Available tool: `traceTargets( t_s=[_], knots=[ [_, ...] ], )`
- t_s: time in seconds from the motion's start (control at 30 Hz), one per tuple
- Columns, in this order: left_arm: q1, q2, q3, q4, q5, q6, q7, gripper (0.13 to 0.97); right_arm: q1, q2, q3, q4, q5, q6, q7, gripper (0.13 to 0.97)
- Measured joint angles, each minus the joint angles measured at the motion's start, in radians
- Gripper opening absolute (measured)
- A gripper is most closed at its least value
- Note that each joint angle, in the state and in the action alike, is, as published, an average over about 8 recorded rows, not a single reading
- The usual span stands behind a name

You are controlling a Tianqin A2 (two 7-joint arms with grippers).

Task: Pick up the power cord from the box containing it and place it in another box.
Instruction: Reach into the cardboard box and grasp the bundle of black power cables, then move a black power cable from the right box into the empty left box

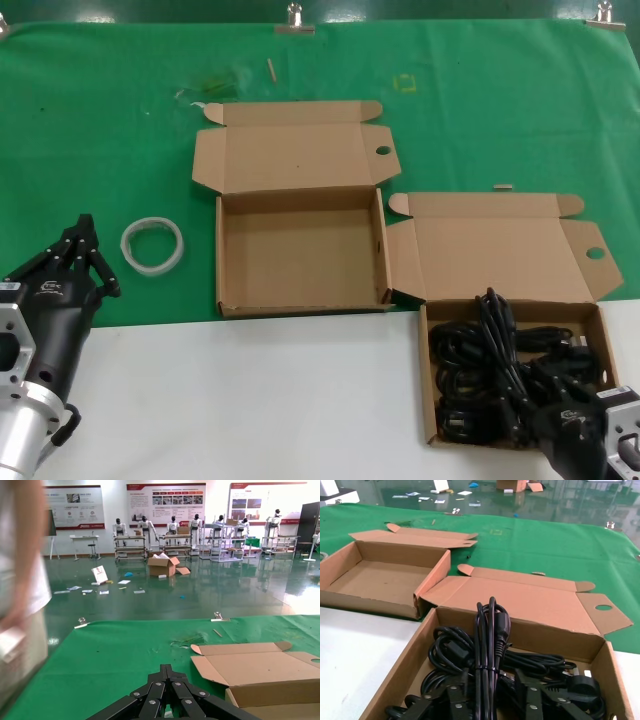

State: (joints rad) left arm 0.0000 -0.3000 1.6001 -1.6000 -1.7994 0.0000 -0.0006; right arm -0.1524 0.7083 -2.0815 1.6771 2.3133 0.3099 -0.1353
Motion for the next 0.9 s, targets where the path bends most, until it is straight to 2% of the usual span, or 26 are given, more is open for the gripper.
traceTargets(
  t_s=[0.27, 0.57, 0.9],
  knots=[
    [0.0, 0.0, 0.0, 0.0, 0.0, 0.0, 0.0, 0.14, -0.006, 0.006, 0.005, 0.014, 0.011, 0.011, -0.006, 0.279],
    [0.0, 0.0, 0.0, 0.0, 0.0, 0.0, 0.0, 0.14, -0.004, 0.007, 0.009, 0.026, 0.019, 0.017, -0.012, 0.194],
    [0.0, 0.0, 0.0, 0.0, 0.0, 0.0, 0.0, 0.14, -0.035, 0.048, 0.039, 0.106, 0.037, 0.048, -0.015, 0.192]
  ],
)
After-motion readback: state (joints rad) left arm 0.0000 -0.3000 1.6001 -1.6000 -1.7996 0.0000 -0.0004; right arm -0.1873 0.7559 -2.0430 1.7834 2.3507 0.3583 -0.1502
